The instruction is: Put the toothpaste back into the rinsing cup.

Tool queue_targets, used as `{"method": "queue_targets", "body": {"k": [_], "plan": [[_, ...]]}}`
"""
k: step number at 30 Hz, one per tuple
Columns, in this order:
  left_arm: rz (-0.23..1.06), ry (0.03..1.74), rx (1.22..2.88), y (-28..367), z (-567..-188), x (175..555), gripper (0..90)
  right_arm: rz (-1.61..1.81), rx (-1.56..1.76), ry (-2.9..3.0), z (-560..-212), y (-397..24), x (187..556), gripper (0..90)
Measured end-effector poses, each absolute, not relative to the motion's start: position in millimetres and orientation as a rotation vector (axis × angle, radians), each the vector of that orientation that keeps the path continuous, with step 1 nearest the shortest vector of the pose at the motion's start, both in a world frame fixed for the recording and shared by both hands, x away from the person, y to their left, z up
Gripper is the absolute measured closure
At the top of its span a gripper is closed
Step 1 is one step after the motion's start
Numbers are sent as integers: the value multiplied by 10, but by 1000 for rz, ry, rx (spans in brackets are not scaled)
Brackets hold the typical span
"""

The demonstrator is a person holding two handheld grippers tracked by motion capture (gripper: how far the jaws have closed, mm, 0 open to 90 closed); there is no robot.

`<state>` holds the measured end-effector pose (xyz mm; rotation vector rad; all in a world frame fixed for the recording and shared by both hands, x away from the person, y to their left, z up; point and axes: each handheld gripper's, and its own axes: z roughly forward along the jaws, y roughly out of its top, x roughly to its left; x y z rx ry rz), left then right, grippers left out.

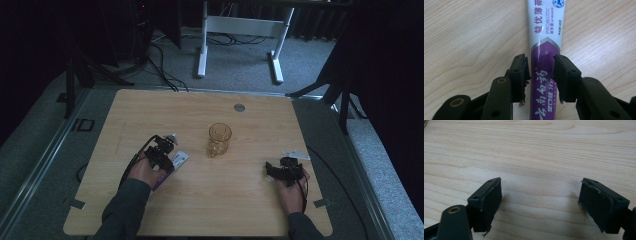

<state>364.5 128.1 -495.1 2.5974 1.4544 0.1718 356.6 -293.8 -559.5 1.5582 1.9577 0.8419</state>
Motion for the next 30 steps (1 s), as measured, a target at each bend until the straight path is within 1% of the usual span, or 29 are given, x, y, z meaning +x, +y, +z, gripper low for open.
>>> {"method": "queue_targets", "body": {"k": [7,16,30], "plan": [[166,1450,2617,1256,-4974,3664,619,842,1558,1958,-5595,-2938,3566,185],[97,1436,2648,1224,-5027,3709,610,842,1558,1958,-5595,-2938,3566,185],[33,1463,2692,1183,-5144,3786,565,842,1558,1958,-5595,-2938,3566,185]]}}
